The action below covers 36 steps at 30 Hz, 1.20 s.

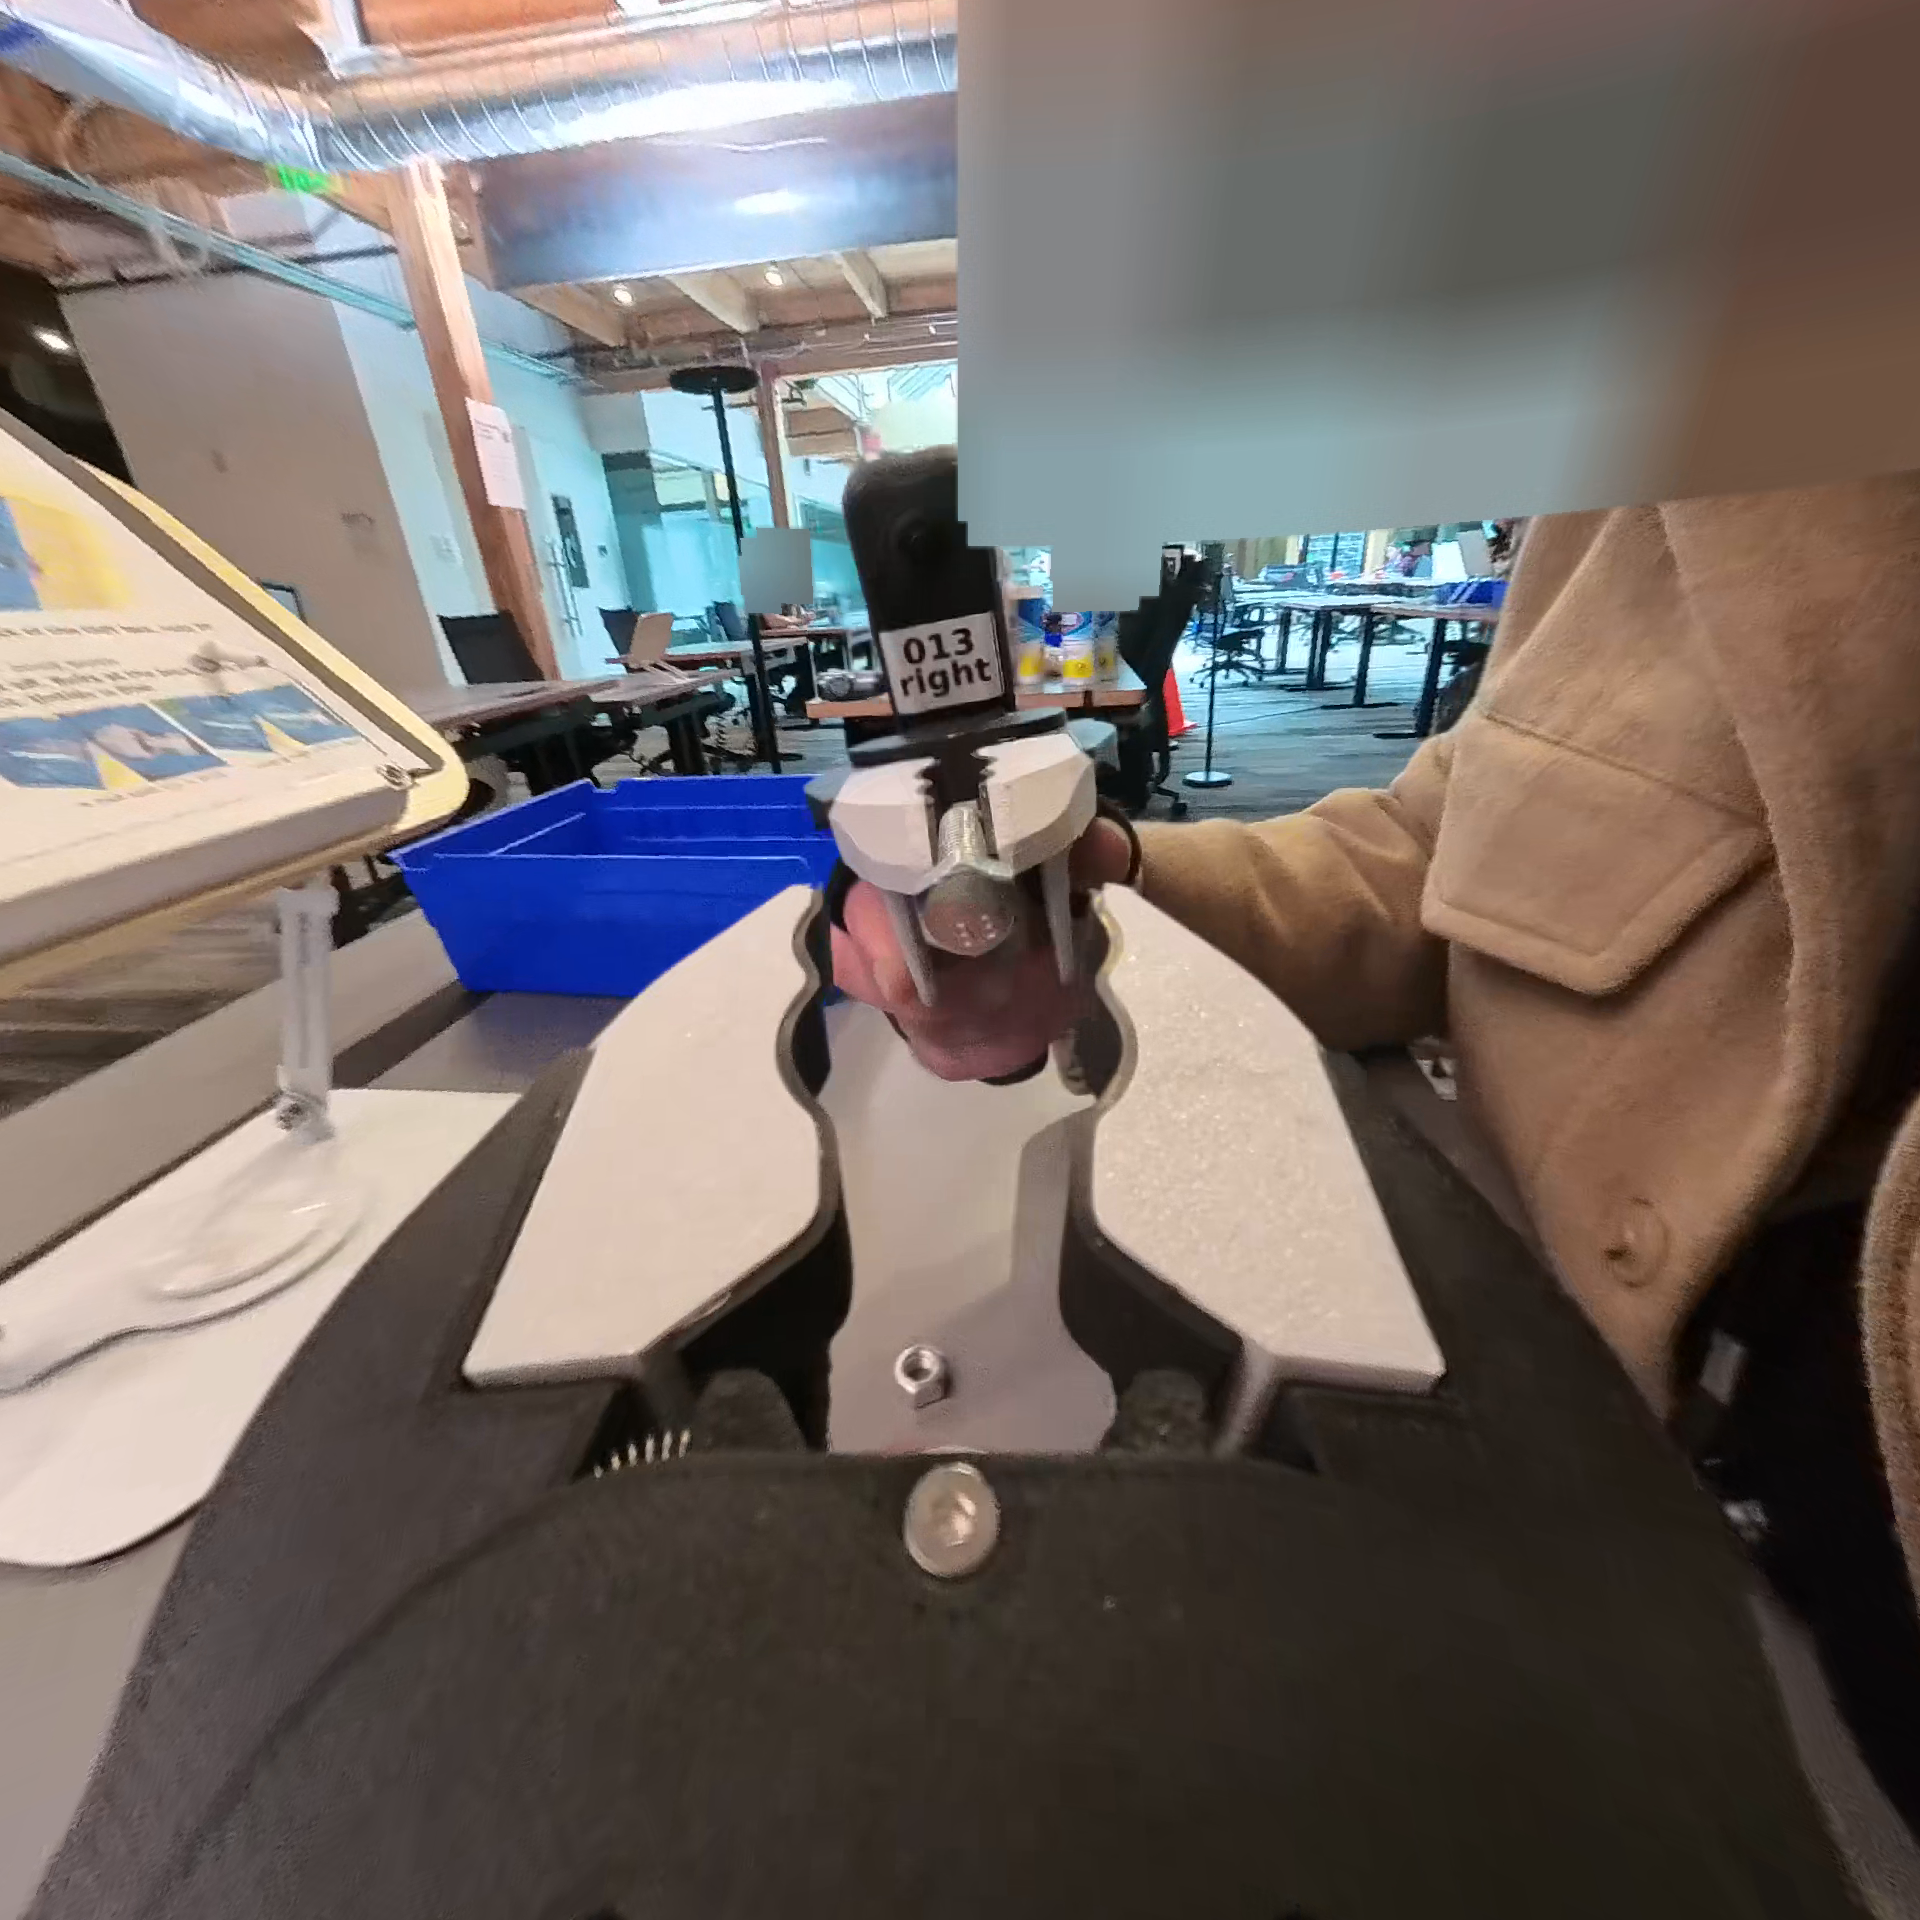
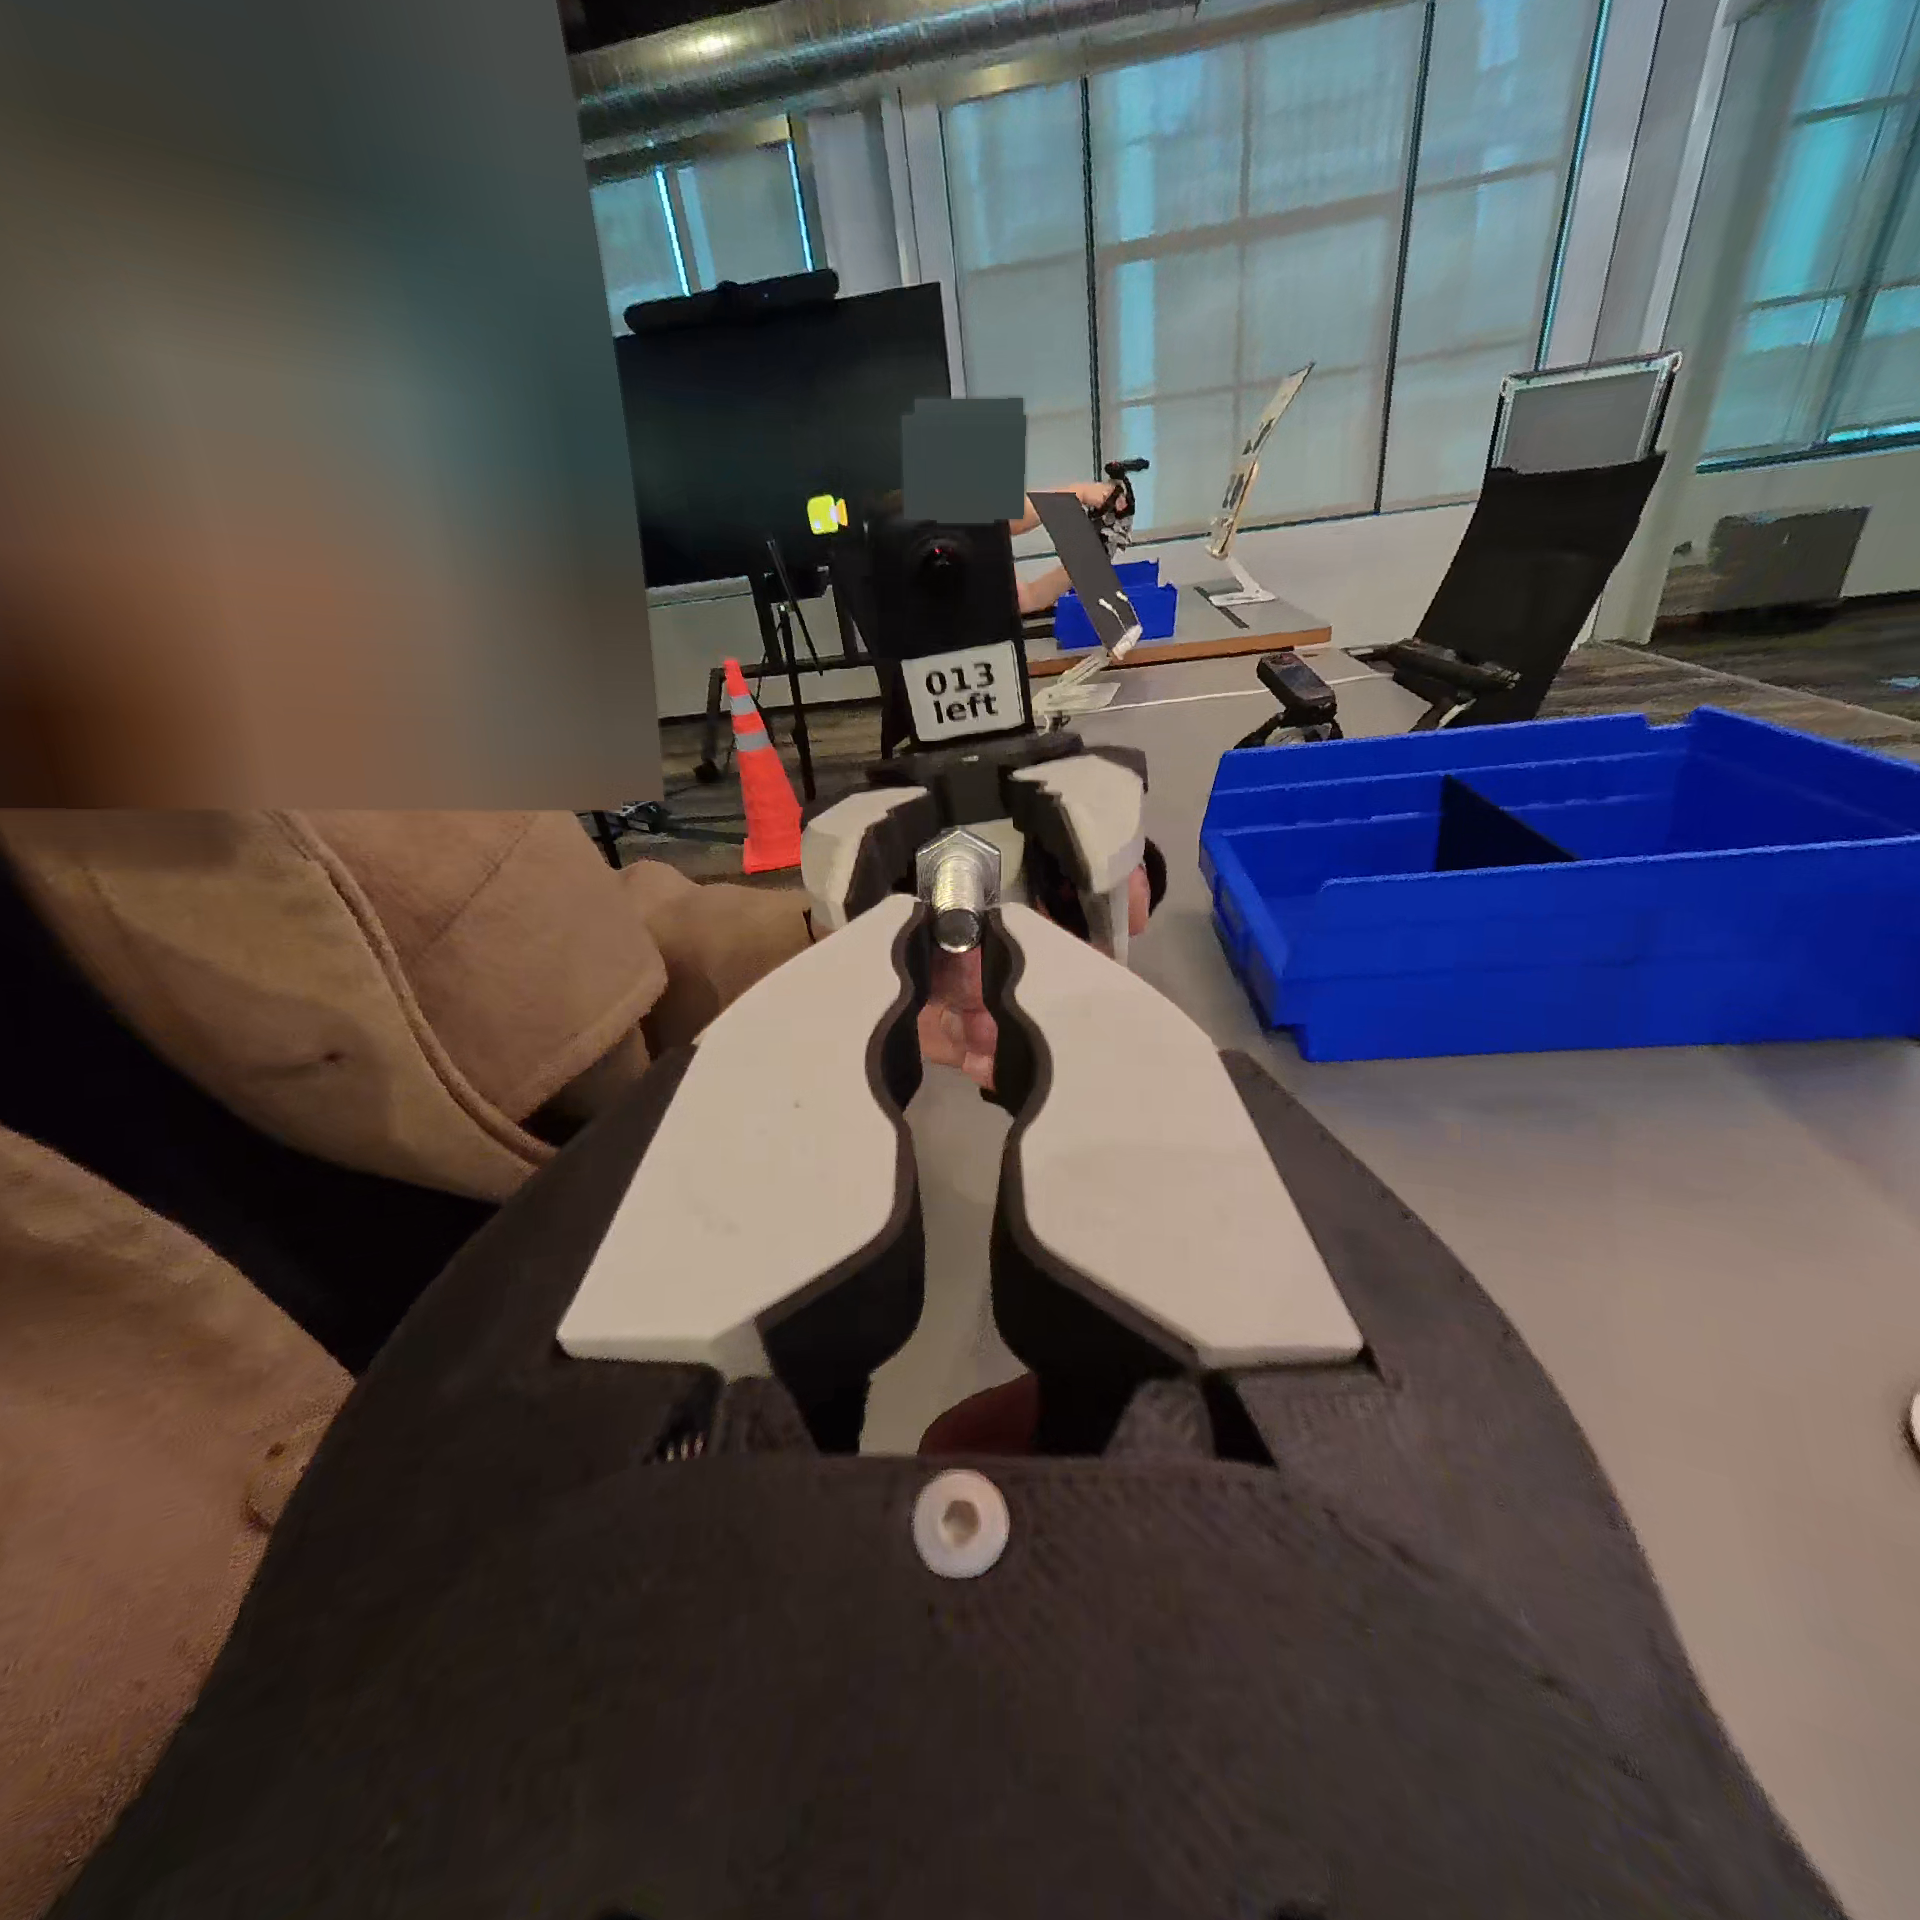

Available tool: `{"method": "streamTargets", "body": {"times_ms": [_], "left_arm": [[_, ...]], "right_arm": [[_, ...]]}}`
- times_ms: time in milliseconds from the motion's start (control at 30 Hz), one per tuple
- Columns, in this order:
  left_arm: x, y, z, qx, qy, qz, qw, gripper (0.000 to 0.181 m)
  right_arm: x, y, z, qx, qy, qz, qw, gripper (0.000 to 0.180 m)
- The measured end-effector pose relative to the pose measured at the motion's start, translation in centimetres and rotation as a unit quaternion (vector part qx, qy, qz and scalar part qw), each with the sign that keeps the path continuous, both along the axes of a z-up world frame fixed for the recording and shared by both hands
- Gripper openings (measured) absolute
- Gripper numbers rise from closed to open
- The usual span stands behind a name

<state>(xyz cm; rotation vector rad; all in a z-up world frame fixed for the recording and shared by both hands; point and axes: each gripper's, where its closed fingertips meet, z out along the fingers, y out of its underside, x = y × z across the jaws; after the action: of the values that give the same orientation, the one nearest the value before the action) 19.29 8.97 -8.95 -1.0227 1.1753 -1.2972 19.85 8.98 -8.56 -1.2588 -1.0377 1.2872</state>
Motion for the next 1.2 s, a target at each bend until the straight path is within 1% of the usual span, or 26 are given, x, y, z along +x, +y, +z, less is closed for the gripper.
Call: {"method": "streamTargets", "body": {"times_ms": [33, 67, 167, 200, 533, 700, 767, 833, 900, 933, 1000, 1033, 1100, 1200], "left_arm": [[0.2, -0.2, 0.0, -0.009, -0.002, -0.01, 1.0, 0.042], [0.3, -0.6, 0.0, -0.021, -0.007, -0.027, 0.999, 0.035], [0.8, -0.9, -0.3, -0.042, -0.007, -0.047, 0.998, 0.019], [0.7, -1.0, -0.3, -0.048, -0.012, -0.053, 0.997, 0.018], [0.7, -0.9, -0.6, -0.077, -0.014, -0.073, 0.994, 0.018], [0.6, -1.0, -0.4, -0.078, -0.022, -0.077, 0.994, 0.018], [0.3, -0.6, -0.2, -0.084, -0.028, -0.07, 0.994, 0.018], [-0.7, 0.1, 0.2, -0.095, -0.043, -0.065, 0.992, 0.017], [-1.7, 0.9, 0.3, -0.09, -0.039, -0.046, 0.994, 0.018], [-2.1, 1.0, 0.2, -0.09, -0.034, -0.041, 0.995, 0.018], [-2.6, 1.5, -0.2, -0.089, -0.025, -0.025, 0.995, 0.018], [-2.9, 1.9, -0.4, -0.089, -0.02, -0.014, 0.996, 0.018], [-3.5, 2.4, -0.7, -0.096, -0.021, -0.004, 0.995, 0.018], [-3.7, 2.9, -1.2, -0.106, -0.018, 0.003, 0.994, 0.018]], "right_arm": [[0.0, 0.0, 0.1, 0.006, 0.001, -0.003, 1.0, 0.009], [0.0, 0.0, -0.1, 0.017, -0.005, -0.008, 1.0, 0.009], [-0.4, -0.4, -0.5, 0.042, -0.02, -0.011, 0.999, 0.009], [-0.5, -0.5, -0.5, 0.049, -0.024, -0.014, 0.998, 0.009], [-0.5, -0.4, -0.8, 0.097, -0.036, -0.034, 0.994, 0.009], [-0.5, -0.5, -0.5, 0.103, -0.032, -0.041, 0.993, 0.01], [-0.1, -0.4, -0.2, 0.099, -0.029, -0.043, 0.994, 0.02], [0.9, -0.1, -0.2, 0.091, -0.042, -0.04, 0.994, 0.025], [2.1, 0.7, -2.0, 0.096, -0.109, -0.044, 0.988, 0.025], [2.7, 1.3, -3.6, 0.106, -0.157, -0.055, 0.98, 0.025], [3.8, 1.9, -7.2, 0.098, -0.252, -0.049, 0.962, 0.025], [4.2, 2.1, -8.6, 0.092, -0.283, -0.049, 0.954, 0.025], [4.6, 1.8, -11.2, 0.065, -0.335, -0.033, 0.94, 0.029], [4.2, 1.9, -14.0, 0.041, -0.376, -0.029, 0.925, 0.032]]}}
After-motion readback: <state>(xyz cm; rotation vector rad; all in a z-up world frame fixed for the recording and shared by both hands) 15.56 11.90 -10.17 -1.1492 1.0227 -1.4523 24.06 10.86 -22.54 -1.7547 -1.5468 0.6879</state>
